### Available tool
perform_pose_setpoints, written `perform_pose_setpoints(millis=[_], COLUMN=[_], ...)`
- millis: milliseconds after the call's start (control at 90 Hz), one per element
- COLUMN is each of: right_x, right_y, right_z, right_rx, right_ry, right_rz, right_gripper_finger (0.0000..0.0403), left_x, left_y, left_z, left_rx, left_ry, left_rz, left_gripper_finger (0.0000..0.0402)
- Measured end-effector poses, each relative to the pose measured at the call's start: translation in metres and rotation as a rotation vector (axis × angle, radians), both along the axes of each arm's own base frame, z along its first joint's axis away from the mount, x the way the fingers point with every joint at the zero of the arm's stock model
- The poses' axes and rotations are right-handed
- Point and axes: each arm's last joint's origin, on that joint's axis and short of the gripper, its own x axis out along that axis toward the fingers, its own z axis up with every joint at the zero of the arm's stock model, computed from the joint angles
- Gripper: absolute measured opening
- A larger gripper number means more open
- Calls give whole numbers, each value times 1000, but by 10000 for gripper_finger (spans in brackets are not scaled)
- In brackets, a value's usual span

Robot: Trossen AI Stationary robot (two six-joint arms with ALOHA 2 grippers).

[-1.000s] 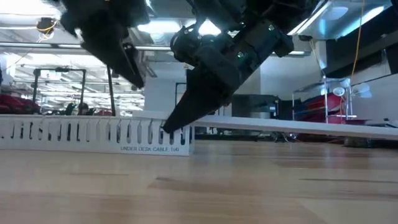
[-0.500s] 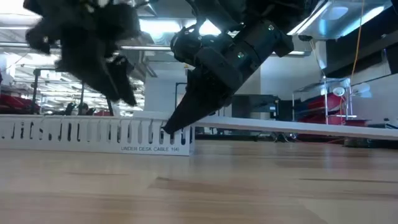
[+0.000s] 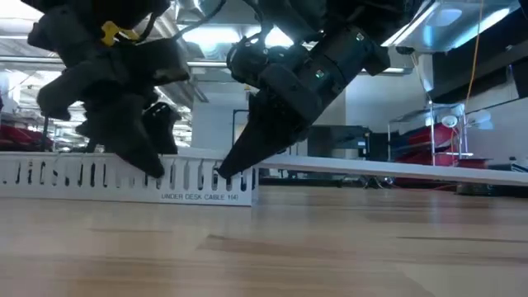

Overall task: Ziptie cables
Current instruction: Close the cable duct

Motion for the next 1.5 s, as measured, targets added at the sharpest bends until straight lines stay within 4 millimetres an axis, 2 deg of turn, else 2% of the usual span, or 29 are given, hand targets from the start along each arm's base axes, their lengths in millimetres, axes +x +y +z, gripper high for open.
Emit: perform_pose_setpoints(millis=[289,500,967,1289,1500], right_x=[-1,0,2,2,4], right_y=[1,1,1,2,2], right_z=[-1,2,6,3,6], right_rx=[38,36,53,83,85], right_ry=[12,33,70,85,80], right_rz=[-40,-56,-40,-17,-14], right_gripper_finger=[225,225,226,294,306], left_x=[4,10,11,14,14], left_y=[-1,-3,-3,-4,-3], left_z=[-13,-21,-21,-19,-19], left_rx=[-10,-8,-23,-34,-32], left_ry=[-6,-26,-35,-61,-57], left_rz=[23,4,7,3,7], left_gripper_finger=[222,221,223,223,223])
